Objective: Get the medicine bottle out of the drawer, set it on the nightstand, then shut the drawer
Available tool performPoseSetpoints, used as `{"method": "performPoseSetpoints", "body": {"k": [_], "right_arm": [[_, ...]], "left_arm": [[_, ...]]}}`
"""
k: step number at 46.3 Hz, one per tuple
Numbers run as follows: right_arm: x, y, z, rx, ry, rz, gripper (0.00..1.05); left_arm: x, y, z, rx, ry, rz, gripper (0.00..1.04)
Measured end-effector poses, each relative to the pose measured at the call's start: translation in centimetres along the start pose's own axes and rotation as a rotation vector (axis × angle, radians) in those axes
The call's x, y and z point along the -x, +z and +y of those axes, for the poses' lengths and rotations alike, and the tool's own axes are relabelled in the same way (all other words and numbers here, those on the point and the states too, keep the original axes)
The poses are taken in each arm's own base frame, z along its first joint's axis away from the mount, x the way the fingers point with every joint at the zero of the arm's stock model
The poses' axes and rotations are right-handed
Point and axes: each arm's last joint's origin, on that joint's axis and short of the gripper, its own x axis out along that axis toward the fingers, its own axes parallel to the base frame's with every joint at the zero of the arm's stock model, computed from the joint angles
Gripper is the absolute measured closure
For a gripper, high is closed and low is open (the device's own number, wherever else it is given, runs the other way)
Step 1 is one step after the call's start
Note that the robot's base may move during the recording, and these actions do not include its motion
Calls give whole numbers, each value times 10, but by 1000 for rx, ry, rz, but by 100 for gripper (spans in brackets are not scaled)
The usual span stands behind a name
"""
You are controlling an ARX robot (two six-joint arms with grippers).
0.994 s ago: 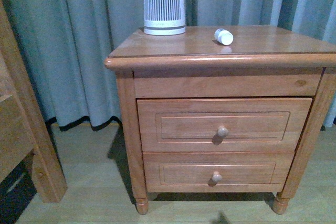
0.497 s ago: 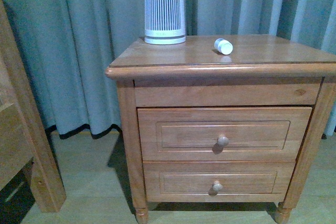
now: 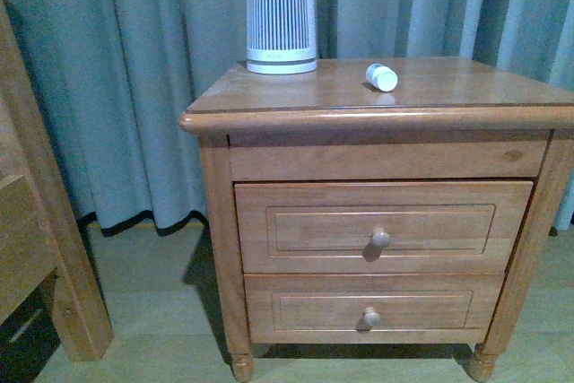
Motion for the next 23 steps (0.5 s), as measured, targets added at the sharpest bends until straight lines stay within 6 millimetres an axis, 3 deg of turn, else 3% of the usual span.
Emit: {"method": "performPoseSetpoints", "body": {"k": [23], "right_arm": [[17, -5, 0, 0, 0, 33, 101]], "left_arm": [[0, 0, 0, 0, 0, 0, 6]]}}
